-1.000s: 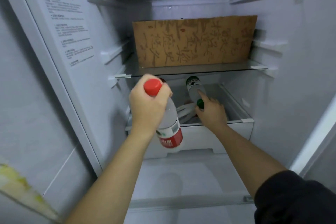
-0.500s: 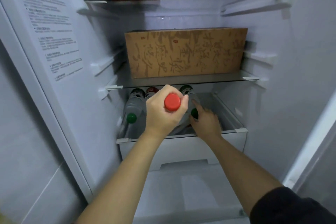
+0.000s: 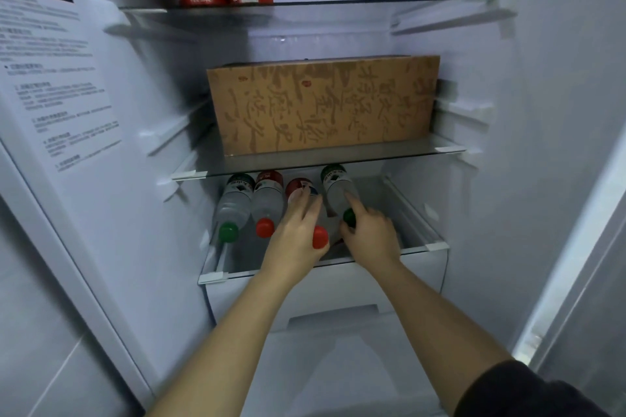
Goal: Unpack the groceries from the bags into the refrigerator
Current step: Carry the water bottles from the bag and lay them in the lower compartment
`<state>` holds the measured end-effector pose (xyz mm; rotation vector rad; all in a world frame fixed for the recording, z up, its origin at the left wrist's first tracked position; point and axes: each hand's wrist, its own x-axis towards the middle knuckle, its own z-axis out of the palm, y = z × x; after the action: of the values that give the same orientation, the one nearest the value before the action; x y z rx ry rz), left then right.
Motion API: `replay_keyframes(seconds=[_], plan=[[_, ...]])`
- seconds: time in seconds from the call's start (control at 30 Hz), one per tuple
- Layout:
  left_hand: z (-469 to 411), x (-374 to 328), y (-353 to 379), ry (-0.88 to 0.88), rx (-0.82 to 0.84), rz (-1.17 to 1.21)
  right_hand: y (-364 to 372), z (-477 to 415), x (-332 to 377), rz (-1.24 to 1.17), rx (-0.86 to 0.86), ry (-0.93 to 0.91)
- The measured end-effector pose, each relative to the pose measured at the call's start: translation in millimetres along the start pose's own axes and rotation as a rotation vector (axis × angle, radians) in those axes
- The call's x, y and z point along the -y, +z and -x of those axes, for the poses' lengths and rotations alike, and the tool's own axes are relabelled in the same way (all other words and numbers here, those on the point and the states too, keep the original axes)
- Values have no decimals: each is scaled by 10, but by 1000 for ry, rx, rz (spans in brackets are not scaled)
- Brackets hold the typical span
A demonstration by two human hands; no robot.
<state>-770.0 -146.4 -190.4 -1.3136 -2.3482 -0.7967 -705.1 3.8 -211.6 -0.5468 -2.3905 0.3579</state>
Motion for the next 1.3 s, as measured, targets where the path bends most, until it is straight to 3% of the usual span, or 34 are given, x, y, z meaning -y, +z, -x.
replay_keyframes(seconds=[0.17, 0.33, 0.53, 0.8, 1.03, 1.2, 1.3], plan=[[-103, 118, 51, 102, 85, -118, 7, -10, -7, 4, 9, -4], [-226, 187, -39, 23, 164, -153, 9, -26, -14, -25, 51, 22], [-476, 182, -111, -10, 349, -390, -42, -216, 6, -150, 256, 167], [-443, 297, -143, -68, 278, -503, -16, -258, 195, -249, 397, 123], [-407, 355, -121, -76, 256, -536, -45, -273, 241, -200, 425, 113], [-412, 332, -157, -96, 299, -537, -131, -297, 249, 76, 423, 52], [-461, 315, -192, -130, 349, -494, -166, -346, 250, 116, 454, 80]])
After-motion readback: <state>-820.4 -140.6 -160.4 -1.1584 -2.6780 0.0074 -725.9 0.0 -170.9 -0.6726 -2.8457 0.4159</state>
